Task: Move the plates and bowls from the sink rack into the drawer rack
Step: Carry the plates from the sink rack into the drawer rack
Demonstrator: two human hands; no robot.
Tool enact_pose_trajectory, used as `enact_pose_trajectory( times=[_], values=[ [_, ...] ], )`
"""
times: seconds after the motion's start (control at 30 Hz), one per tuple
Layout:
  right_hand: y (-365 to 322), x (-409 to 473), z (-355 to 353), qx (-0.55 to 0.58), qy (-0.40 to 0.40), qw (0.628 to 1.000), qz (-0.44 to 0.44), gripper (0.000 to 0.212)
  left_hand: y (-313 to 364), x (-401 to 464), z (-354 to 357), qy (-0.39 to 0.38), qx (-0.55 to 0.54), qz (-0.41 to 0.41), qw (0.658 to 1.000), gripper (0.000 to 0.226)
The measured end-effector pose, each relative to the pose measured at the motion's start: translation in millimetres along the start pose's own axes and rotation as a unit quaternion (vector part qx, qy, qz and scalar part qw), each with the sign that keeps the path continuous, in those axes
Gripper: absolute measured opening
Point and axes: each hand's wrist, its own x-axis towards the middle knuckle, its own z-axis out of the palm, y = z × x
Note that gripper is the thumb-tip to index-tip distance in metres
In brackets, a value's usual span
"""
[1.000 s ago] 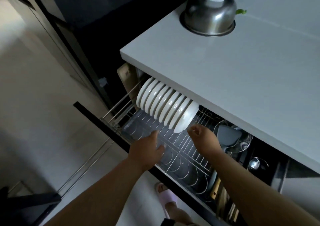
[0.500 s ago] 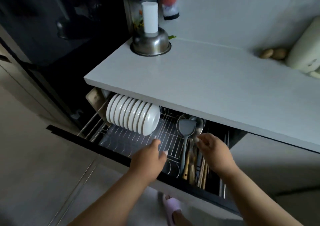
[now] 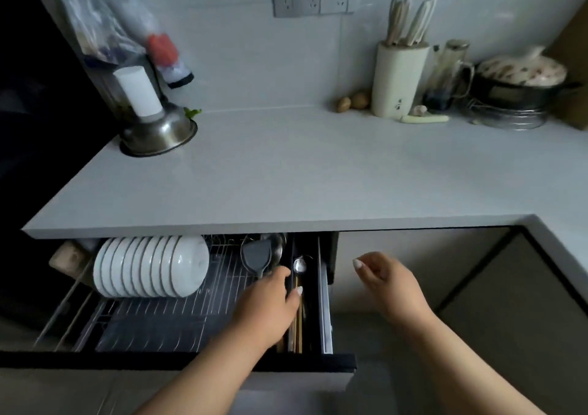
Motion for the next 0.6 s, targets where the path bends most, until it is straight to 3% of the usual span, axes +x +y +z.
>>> enact_pose_trajectory(
  times=[0.13, 0.27, 0.4, 0.6],
  values=[
    [49, -2, -73, -0.012, 0.071, 0.997, 0.03, 0.019, 79, 29, 36, -0.02, 0.003, 0.05, 0.999, 0.04],
    [112, -19, -151, -0.018, 0.15, 0.984, 0.098, 0.023, 172, 42, 86, -0.085, 0.01, 0.133, 0.987, 0.057],
    [165, -41, -217, -0.028, 0.212, 0.965, 0.149, 0.02, 253, 46, 124, -0.168, 0.052, 0.223, 0.959, 0.076],
    [244, -71, -278, -0.099, 0.307, 0.921, 0.217, 0.026, 340, 49, 184, -0.24, 0.141, 0.325, 0.904, 0.084]
  ],
)
